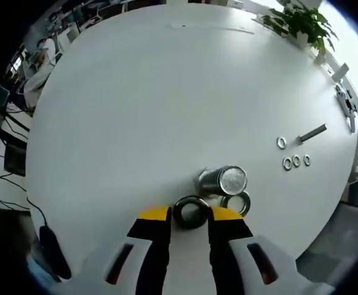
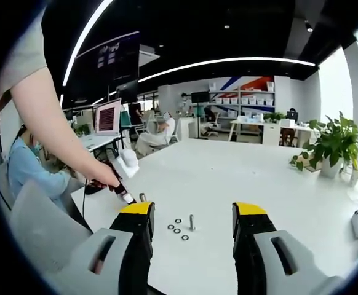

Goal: Place the washer onto the threaded stud by aligning its center hole with the stud, sliding it down to the base, and recovering from edge contact or off-axis alignment until the washer reaches the visible bottom stop.

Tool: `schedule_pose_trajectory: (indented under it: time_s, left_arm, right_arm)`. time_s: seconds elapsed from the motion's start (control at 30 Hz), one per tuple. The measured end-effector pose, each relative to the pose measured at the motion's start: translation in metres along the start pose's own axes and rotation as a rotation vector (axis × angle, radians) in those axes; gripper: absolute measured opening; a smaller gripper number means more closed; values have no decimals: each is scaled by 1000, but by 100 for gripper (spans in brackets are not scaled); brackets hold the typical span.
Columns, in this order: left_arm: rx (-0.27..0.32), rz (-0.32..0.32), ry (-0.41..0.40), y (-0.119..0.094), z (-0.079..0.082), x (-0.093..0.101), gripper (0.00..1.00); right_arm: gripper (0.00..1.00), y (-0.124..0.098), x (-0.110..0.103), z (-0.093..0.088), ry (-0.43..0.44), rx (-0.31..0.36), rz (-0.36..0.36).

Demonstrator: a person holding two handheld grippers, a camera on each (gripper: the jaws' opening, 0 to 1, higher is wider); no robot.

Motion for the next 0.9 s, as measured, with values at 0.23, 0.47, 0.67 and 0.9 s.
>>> schedule_pose_trajectory:
  time_s: [0.23, 0.47, 0.67, 0.9]
  left_arm:
    - [-33, 44, 113, 4, 1, 1, 21]
    - [-34, 35, 77, 3, 1, 1, 21]
    - [-35, 41, 89, 3, 1, 1, 21]
    - [-42, 19, -19, -1, 1, -6, 21]
  right_arm:
    - [53, 0, -1, 0, -2, -2, 3]
    - [53, 0, 0, 0, 3, -1, 0]
    - [53, 0, 0, -1, 5, -1, -1]
    - [53, 0, 0, 0, 1, 3, 3]
Point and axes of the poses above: the point that each gripper's makers call its tool centre point, and the gripper's own axes: y roughly forward along the fingers, x roughly to its right, z roughly out of its top, the point moved 7 cm from there along -y, roughly backward along the fingers, and after that the axes turned 6 degrees about -z, right-handed, at the moved point
